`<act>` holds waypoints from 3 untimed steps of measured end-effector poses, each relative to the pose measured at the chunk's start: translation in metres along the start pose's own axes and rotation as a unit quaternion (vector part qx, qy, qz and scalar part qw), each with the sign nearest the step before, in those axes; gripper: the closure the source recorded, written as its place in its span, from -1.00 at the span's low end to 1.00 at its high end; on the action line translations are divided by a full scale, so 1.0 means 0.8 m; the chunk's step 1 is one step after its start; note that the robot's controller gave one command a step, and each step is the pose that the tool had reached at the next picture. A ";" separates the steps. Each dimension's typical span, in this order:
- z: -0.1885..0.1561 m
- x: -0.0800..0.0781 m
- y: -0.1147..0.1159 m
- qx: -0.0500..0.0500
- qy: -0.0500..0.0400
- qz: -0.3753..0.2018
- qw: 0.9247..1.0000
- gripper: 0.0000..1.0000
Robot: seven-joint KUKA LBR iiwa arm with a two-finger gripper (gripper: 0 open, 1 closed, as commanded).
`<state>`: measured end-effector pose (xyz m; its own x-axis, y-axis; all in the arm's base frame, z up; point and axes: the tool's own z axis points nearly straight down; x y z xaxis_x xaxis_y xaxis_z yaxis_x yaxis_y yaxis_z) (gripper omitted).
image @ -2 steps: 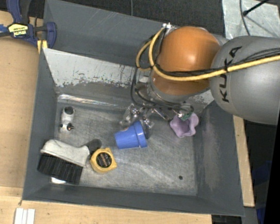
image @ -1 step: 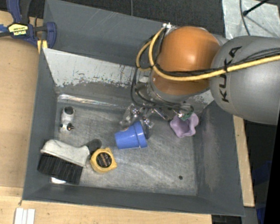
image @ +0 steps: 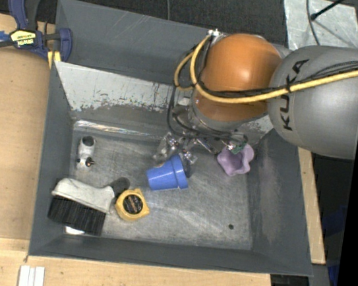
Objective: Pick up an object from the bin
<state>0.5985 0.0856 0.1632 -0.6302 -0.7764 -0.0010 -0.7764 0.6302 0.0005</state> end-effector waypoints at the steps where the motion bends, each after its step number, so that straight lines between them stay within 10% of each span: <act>1: 0.000 0.000 0.000 0.000 0.000 0.000 1.000 1.00; 3: 0.000 0.000 0.000 0.000 0.000 0.000 1.000 1.00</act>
Offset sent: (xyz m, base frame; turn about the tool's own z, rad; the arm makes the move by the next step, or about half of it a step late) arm 0.0000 0.0000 0.0000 0.0000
